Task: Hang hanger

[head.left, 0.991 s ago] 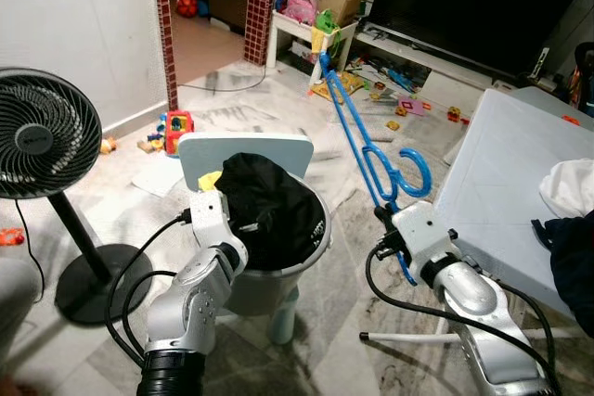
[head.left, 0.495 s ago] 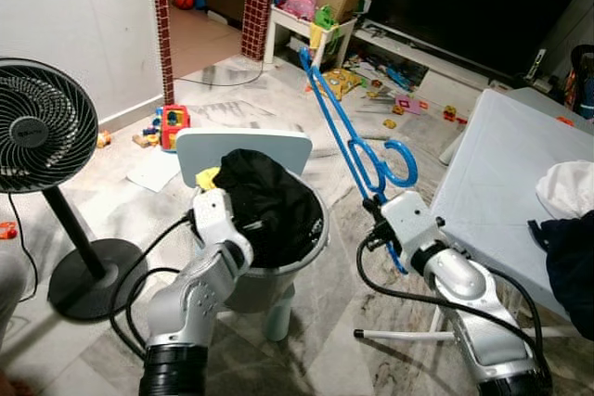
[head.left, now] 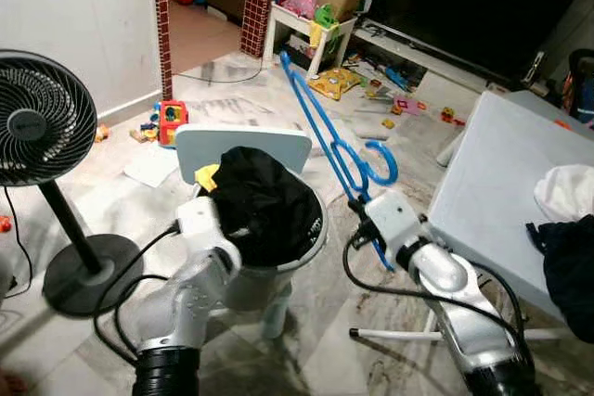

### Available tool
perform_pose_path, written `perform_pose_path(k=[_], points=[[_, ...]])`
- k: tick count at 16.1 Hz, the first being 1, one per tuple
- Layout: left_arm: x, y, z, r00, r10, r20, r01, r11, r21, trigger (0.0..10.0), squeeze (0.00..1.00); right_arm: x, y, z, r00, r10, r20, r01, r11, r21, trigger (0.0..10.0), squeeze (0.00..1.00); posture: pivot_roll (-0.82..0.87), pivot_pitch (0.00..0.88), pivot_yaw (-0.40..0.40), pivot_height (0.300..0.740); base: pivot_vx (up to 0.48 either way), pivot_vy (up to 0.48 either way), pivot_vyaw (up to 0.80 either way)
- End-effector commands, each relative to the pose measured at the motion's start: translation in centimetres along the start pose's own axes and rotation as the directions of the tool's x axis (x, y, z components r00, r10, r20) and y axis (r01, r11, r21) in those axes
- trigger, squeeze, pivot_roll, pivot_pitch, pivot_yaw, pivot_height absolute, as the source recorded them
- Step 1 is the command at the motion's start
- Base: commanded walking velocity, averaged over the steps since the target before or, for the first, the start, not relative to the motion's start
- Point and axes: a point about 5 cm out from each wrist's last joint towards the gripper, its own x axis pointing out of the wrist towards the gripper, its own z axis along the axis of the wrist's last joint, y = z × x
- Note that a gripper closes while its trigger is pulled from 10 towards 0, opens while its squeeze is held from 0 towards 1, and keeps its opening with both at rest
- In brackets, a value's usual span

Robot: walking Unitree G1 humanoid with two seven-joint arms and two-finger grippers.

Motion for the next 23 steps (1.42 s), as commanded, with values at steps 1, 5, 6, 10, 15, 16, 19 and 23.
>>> perform_pose_path(k=[1,5,6,10,15,16,19,23], points=[[0.2,-0.6,0.2,0.999,-0.04,0.017,0.039,0.998,0.051,10.0,0.0,0.4,-0.6,0.1,1.0,-0.01,0.006,0.01,1.0,-0.008,10.0,0.0,0.16,0.0,-0.239,0.74,0.0,0.0,0.0],[-0.4,-0.7,-0.1,0.998,-0.055,-0.033,0.057,0.997,0.048,10.0,0.0,1.0,0.0,0.4,1.0,0.002,0.02,-0.001,1.0,-0.003,10.0,0.0,0.17,0.0,-0.242,0.74,0.0,0.0,0.0],[-0.4,-0.7,-0.1,0.998,-0.055,-0.033,0.057,0.997,0.048,10.0,0.0,1.0,0.0,0.4,1.0,0.002,0.02,-0.001,1.0,-0.003,10.0,0.0,0.17,0.0,-0.242,0.74,0.0,0.0,0.0],[-0.1,-1.1,-0.3,0.997,-0.061,-0.047,0.061,0.998,0.009,10.0,0.0,1.3,-0.1,0.3,1.0,0.009,0.018,-0.009,1.0,-0.004,10.0,0.0,0.17,0.0,-0.251,0.74,0.0,0.0,0.0],[2.0,-1.5,-1.5,0.996,-0.03,-0.089,0.025,0.998,-0.054,10.0,0.0,1.3,-0.1,0.5,1.0,0.009,0.028,-0.008,1.0,-0.004,10.0,0.0,0.14,0.0,-0.245,0.74,0.0,0.0,0.0],[2.2,-1.6,-1.5,0.995,-0.026,-0.094,0.021,0.998,-0.062,10.0,0.0,1.2,-0.1,0.4,1.0,0.008,0.026,-0.008,1.0,-0.004,10.0,0.0,0.14,0.0,-0.247,0.74,0.0,0.0,0.0],[3.5,-1.1,-1.0,1.0,0.012,-0.026,-0.014,0.998,-0.063,10.0,0.0,0.9,0.1,0.2,1.0,0.003,0.023,-0.003,1.0,0.003,10.0,0.0,0.13,0.0,-0.245,0.74,0.0,0.0,0.0],[4.4,-0.7,-0.9,1.0,0.02,0.006,-0.019,0.993,-0.114,0.0,0.0,0.7,0.1,0.0,1.0,-0.004,0.019,0.004,1.0,0.008,10.0,0.0,0.12,0.0,-0.244,0.74,0.0,0.0,0.0]])
